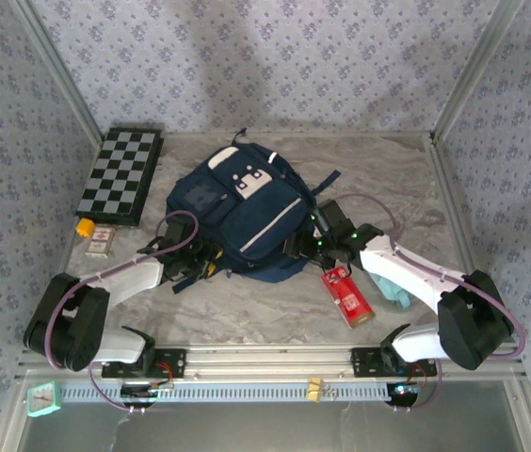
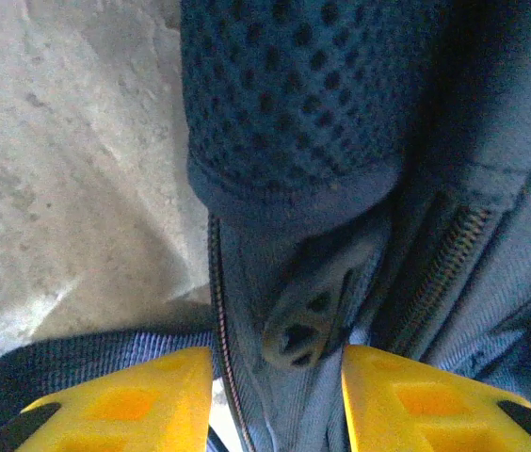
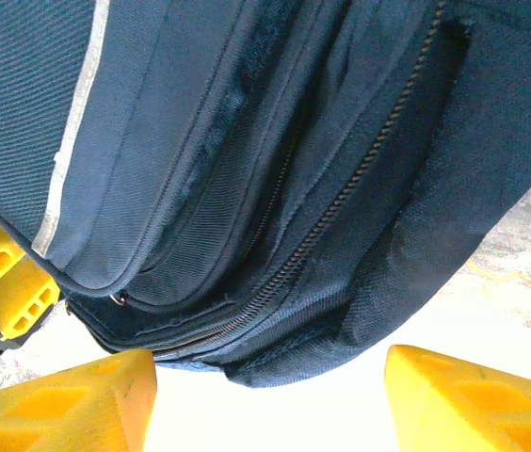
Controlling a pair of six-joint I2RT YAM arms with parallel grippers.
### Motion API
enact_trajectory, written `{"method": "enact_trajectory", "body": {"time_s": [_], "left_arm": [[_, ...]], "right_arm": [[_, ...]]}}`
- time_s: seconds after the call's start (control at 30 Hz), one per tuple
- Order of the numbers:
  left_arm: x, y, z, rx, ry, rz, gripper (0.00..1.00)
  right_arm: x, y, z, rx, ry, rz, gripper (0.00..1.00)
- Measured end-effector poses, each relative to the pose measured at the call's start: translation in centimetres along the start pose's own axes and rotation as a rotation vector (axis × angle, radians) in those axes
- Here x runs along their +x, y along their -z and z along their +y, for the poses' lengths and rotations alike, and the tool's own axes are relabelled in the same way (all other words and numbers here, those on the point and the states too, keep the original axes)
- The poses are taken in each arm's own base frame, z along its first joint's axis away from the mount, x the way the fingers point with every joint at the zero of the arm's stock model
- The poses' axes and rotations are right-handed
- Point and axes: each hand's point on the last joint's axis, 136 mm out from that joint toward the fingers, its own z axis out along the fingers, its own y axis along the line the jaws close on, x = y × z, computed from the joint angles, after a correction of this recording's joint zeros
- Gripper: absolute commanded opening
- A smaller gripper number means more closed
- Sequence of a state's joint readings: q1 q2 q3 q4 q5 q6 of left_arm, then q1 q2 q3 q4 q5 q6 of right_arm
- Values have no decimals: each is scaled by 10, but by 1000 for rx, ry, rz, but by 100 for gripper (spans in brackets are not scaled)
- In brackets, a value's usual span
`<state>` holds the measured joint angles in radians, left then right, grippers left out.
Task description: Pack the student bag
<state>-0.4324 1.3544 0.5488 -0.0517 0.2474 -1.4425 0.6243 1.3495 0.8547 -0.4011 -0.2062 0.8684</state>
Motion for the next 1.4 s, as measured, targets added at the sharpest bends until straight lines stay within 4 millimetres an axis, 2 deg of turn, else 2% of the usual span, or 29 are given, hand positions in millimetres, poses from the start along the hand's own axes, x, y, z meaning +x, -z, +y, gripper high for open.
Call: {"method": "enact_trajectory", "body": {"time_s": [0.17, 0.5, 0.63, 0.83, 0.93, 1.0, 1.1, 1.2, 1.3, 1.4], "left_arm": [[2, -10, -1, 7, 11, 7, 36], [4, -15, -8, 30, 16, 0, 2], [3, -13, -11, 29, 6, -3, 0], [5, 5, -27, 76, -27, -39, 0], [11, 11, -40, 110, -42, -68, 0], [17, 11, -47, 120, -47, -79, 0], [25, 8, -59, 129, -53, -71, 0], [28, 3, -69, 129, -58, -65, 0], [29, 4, -74, 128, -59, -64, 0], [29, 5, -78, 131, -59, -64, 0]], "right_arm": [[2, -4, -10, 12, -21, 2, 67], [-13, -12, -11, -8, -43, -35, 67], [-21, -25, -16, 13, -50, -29, 67], [-55, -45, -5, 8, -16, -27, 67], [-81, -53, 6, -1, 31, -48, 68], [-106, -55, 16, -13, 65, -81, 69], [-146, -50, 32, -30, 126, -151, 71], [-163, -34, 40, -27, 188, -209, 73], [-155, -18, 34, 31, 227, -220, 73], [-132, -4, 22, 115, 254, -188, 71]]}}
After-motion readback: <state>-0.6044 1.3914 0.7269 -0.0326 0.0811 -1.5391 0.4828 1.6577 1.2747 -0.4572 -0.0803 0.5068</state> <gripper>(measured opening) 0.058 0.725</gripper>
